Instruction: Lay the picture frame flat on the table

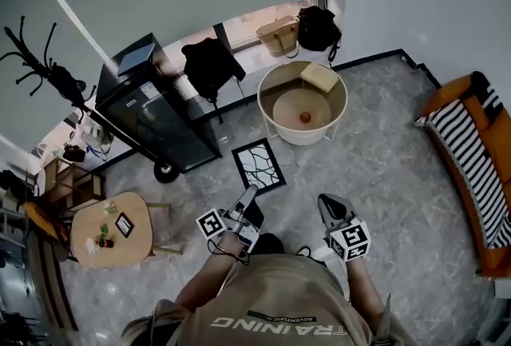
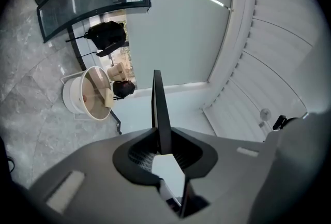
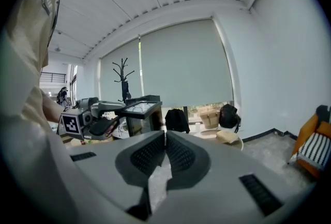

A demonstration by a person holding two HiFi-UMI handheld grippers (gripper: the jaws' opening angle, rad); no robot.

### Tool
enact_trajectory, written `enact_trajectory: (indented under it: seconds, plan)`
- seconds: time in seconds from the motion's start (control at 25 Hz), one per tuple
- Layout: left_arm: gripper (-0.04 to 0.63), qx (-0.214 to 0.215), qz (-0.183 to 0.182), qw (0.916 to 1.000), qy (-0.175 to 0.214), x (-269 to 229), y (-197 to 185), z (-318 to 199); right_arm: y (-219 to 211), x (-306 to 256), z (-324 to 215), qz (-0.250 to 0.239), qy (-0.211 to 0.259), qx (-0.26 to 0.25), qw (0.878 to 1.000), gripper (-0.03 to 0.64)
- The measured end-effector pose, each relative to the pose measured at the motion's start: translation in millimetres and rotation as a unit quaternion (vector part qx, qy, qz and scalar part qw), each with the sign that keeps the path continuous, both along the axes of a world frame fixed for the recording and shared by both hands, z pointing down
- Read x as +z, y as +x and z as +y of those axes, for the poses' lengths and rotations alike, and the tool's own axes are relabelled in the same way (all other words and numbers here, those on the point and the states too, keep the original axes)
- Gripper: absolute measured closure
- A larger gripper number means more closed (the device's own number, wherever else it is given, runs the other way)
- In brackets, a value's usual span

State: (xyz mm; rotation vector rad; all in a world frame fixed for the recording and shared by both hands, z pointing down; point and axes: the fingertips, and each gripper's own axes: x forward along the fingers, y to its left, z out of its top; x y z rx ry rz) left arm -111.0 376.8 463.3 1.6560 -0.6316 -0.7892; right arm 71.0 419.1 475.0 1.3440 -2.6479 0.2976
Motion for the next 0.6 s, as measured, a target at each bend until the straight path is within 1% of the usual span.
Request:
enact_trajectory:
  seconds: [0.12,0.24,0.36,0.52,0.6]
  plan:
    - [0.52,0.001,0.0,1.0,-0.003,3,-4,-14,-1,1,-17,-0.013,-0.004,0.003,1.0,0.606]
    - [0.52,0.002,0.003,1.0,-0.001,7,-11,-40,-8,1,-42,-0.009,-0.005,0.002,1.0,0.606]
    - [0.52,0.007,0.002,0.9999,-0.007,14,-22,-71,-21,-3,-71,-0.003,-0.018,0.001,1.0,0.606]
    - [0.52,0.032,-0.004,0.9995,-0.005,12,-29,-113,-32,-15,-119,-0.023,-0.009,0.014,1.0,0.606]
    - [0.52,0.043,-0.005,0.999,0.0,13,-30,-135,-35,-20,-142,-0.014,-0.001,0.02,1.0,0.606]
